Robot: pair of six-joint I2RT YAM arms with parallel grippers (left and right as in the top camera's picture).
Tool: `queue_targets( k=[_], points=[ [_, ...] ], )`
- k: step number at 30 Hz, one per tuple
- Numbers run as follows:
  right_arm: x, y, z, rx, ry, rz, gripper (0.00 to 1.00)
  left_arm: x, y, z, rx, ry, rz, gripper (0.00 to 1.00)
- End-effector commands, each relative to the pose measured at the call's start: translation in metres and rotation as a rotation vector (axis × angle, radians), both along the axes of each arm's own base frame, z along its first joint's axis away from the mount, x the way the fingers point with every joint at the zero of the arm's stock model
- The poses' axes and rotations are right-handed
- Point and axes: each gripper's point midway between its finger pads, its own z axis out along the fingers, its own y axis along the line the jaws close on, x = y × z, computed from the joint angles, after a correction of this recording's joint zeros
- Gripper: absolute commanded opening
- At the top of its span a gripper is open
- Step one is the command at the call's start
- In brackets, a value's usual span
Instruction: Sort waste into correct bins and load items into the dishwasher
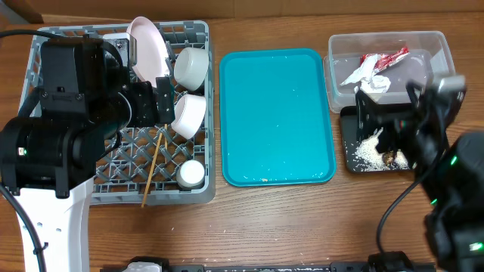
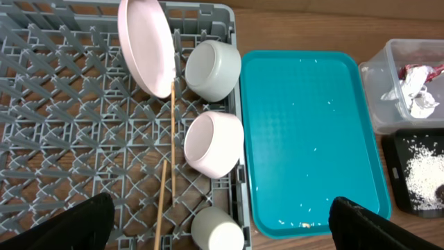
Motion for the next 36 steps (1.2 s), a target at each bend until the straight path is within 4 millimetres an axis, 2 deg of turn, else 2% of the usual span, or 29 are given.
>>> queue_targets(
  k=[1, 7, 15, 29, 36],
  points=[
    [-0.004, -0.020, -0.047, -0.005, -0.037, -0.083, 1.00, 0.001, -0.002, -0.002, -0.015, 0.010, 0.001, 1.00],
    [-0.022, -0.031, -0.114, -0.002, -0.074, -0.120, 1.00, 0.001, -0.002, -0.002, -0.015, 0.010, 0.001, 1.00],
    [-0.033, -0.037, -0.165, -0.001, -0.105, -0.140, 1.00, 0.001, -0.002, -0.002, -0.015, 0.010, 0.001, 1.00],
    [-0.038, -0.036, -0.206, 0.000, -0.109, -0.137, 1.00, 0.001, -0.002, -0.002, -0.015, 0.010, 0.001, 1.00],
    [-0.041, -0.037, -0.195, 0.004, -0.158, -0.142, 1.00, 0.001, -0.002, -0.002, -0.015, 0.010, 0.001, 1.00]
  ],
)
